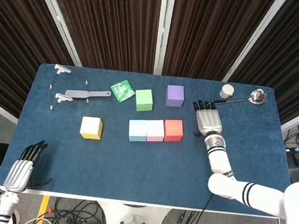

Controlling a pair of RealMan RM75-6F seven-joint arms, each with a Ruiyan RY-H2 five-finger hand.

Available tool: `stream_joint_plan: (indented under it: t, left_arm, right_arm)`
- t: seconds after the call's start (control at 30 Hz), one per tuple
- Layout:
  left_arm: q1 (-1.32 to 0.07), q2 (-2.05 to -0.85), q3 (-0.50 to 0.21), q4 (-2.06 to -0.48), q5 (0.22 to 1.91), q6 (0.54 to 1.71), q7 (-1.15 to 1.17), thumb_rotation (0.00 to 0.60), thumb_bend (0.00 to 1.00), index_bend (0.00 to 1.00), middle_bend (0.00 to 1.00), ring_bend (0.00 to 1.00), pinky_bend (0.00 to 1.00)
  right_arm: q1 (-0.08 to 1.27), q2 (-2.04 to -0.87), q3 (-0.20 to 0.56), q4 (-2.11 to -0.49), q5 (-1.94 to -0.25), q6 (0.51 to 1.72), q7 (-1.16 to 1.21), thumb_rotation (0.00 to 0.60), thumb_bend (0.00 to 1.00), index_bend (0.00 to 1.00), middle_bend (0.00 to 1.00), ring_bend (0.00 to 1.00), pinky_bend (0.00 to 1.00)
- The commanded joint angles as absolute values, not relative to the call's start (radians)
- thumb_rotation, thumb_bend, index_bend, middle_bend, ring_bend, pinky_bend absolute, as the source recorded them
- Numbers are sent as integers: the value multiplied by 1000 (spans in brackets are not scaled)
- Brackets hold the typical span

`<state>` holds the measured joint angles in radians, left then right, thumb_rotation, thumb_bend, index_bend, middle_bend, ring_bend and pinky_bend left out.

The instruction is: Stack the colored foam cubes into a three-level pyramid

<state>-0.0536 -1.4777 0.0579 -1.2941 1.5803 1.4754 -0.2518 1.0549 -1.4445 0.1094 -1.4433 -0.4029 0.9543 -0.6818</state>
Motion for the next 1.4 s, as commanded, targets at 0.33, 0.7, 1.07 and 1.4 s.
stream_joint_plan:
  t: [0.33,0.7,1.07,1.4]
  left_arm:
    - [-60,-1476,54,-1296,1579,1466,-240,600,7,55,14,0,0]
    - [-64,-1472,56,-1298,1580,1461,-219,600,11,55,14,0,0]
    - [-63,-1472,54,-1304,1574,1461,-220,600,11,55,14,0,0]
    - [-62,-1477,55,-1296,1575,1462,-221,600,11,54,14,0,0]
  right_arm:
    - [1002,-1612,133,-1183,-585,851,-547,600,101,0,0,0,0]
    - [997,-1637,159,-1151,-626,839,-553,600,101,0,0,0,0]
    - [998,-1659,180,-1134,-656,831,-559,600,101,0,0,0,0]
    - [995,-1668,192,-1133,-663,818,-566,600,101,0,0,0,0]
